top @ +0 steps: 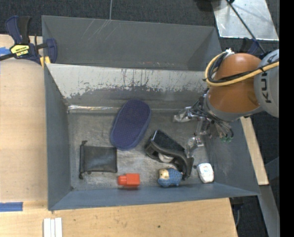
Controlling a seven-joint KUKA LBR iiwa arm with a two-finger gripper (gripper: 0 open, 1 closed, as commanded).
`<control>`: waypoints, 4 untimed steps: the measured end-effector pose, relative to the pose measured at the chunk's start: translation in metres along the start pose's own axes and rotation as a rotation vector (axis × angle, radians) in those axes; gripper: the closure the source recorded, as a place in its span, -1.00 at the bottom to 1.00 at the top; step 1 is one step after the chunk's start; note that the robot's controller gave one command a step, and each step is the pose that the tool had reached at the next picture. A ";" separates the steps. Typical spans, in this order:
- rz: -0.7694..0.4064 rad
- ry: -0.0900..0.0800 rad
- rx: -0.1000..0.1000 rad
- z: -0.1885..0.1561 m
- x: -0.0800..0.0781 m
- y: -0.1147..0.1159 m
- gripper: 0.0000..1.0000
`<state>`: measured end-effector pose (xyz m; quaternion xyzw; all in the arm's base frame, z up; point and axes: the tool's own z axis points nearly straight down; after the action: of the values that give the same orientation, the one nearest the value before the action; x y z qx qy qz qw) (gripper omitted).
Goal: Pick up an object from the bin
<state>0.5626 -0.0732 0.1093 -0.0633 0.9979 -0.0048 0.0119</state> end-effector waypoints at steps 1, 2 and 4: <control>-0.042 0.013 -0.009 -0.084 0.041 0.020 -1.00; -0.033 0.000 -0.007 -0.008 0.031 0.075 -1.00; -0.069 0.011 -0.009 -0.172 0.036 0.064 1.00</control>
Offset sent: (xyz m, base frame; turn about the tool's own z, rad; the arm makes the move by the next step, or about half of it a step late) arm -0.0471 0.0160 0.0779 -0.0443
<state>0.5148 -0.0129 0.2793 -0.0977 0.9952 -0.0009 0.0059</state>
